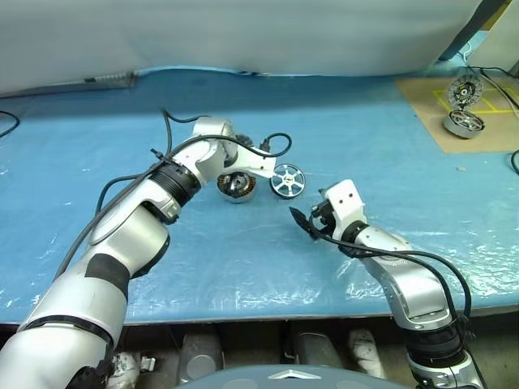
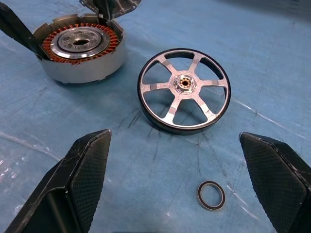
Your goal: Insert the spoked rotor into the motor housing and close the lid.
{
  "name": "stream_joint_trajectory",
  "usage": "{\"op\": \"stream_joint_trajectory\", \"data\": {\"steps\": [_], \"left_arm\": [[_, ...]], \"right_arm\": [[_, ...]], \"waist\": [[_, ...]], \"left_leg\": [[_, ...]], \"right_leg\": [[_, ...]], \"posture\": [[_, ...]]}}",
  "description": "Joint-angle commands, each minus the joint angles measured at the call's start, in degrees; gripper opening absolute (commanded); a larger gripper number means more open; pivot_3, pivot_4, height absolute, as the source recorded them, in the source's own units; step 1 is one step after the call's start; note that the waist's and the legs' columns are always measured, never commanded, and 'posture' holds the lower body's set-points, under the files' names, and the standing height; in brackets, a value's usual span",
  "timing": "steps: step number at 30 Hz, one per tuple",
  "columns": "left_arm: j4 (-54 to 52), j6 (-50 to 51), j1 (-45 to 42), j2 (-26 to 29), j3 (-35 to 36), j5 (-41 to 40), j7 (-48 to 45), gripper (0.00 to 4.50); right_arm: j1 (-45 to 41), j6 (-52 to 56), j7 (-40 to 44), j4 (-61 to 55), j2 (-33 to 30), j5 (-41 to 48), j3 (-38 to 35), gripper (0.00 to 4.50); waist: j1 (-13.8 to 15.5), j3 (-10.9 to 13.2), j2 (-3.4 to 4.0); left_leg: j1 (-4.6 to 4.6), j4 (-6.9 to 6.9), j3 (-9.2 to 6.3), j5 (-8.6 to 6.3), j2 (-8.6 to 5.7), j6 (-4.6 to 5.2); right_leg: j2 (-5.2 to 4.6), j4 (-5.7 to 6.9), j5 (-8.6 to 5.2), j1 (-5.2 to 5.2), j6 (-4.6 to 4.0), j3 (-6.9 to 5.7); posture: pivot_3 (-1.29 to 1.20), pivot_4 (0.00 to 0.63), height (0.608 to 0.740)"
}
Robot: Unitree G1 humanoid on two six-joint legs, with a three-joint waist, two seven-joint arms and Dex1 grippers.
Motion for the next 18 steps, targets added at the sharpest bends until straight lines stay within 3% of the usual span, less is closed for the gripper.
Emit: {"op": "stream_joint_trajectory", "data": {"steps": [1, 12, 18], "left_arm": [[-7.8, 2.6, 1.3, 3.2, 1.7, 0.6, -3.5, 4.44], [-19.5, 7.8, 1.9, 5.7, 4.1, 0.1, -6.1, 4.44], [-25.4, 6.0, 7.2, 9.9, 2.1, 2.8, -7.7, 4.44]], "right_arm": [[0.3, -1.1, -0.5, -1.6, 0.1, -0.2, -0.1, 4.5], [0.4, -1.1, -0.5, -1.5, -0.1, 0.0, 0.5, 4.5], [1.2, -0.9, -0.8, -1.8, -0.2, 0.0, 0.4, 4.5]], "waist": [[0.0, 0.0, 0.01], [0.2, 0.0, 0.02], [0.1, 0.1, 0.11]], "left_leg": [[0.0, 0.0, 0.0, 0.0, 0.04, 0.0], [-0.06, -0.02, 0.0, 0.0, 0.08, -0.01], [-0.01, -0.04, 0.01, 0.0, 0.14, -0.01]], "right_leg": [[0.03, 0.0, 0.0, 0.0, -0.01, -0.03], [0.01, -0.01, -0.1, 0.0, -0.17, -0.13], [0.08, 0.0, -0.13, 0.0, -0.22, -0.11]], "posture": [[0.0, 0.15, 0.74], [0.0, 0.15, 0.74], [0.0, 0.15, 0.74]]}}
